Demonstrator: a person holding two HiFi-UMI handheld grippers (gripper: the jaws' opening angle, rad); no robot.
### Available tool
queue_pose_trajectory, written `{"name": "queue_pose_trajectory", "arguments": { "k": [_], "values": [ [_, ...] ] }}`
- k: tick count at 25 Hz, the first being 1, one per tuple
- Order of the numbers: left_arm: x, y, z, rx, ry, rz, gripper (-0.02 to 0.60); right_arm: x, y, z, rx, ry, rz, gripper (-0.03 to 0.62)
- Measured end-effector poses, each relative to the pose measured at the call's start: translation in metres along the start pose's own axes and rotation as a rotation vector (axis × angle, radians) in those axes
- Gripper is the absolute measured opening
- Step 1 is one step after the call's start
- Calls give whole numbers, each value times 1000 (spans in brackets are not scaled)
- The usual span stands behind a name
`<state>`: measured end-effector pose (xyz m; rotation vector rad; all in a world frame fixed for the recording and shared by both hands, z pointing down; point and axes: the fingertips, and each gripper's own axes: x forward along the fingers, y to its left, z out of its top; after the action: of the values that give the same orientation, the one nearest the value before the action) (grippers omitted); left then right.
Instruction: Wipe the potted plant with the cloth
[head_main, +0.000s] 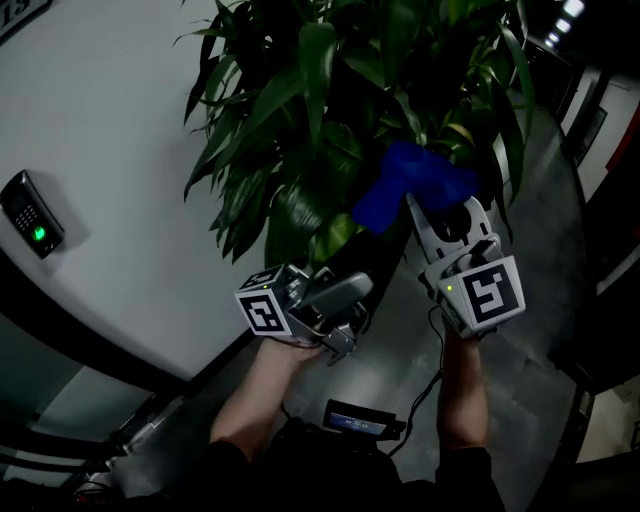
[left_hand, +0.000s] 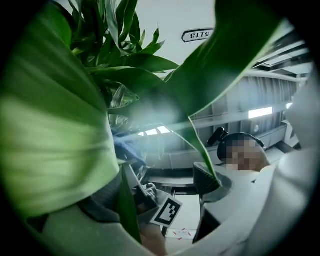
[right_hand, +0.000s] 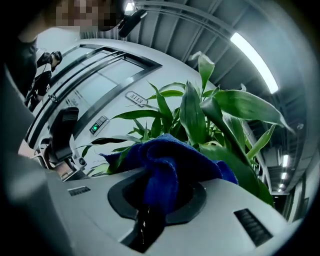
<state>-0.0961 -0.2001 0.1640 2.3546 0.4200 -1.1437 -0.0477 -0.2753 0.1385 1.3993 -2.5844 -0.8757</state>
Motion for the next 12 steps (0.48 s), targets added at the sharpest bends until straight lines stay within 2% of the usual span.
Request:
{"name": "queue_pose_trajectory", "arguments": {
  "k": [5, 12],
  "values": [
    [-1, 2, -1, 7, -12, 0, 449, -6, 16, -8, 48, 27, 84, 72],
    [-10, 8, -6, -10, -50, 31, 449, -21, 39, -10, 212, -23, 187, 72]
  ]
}}
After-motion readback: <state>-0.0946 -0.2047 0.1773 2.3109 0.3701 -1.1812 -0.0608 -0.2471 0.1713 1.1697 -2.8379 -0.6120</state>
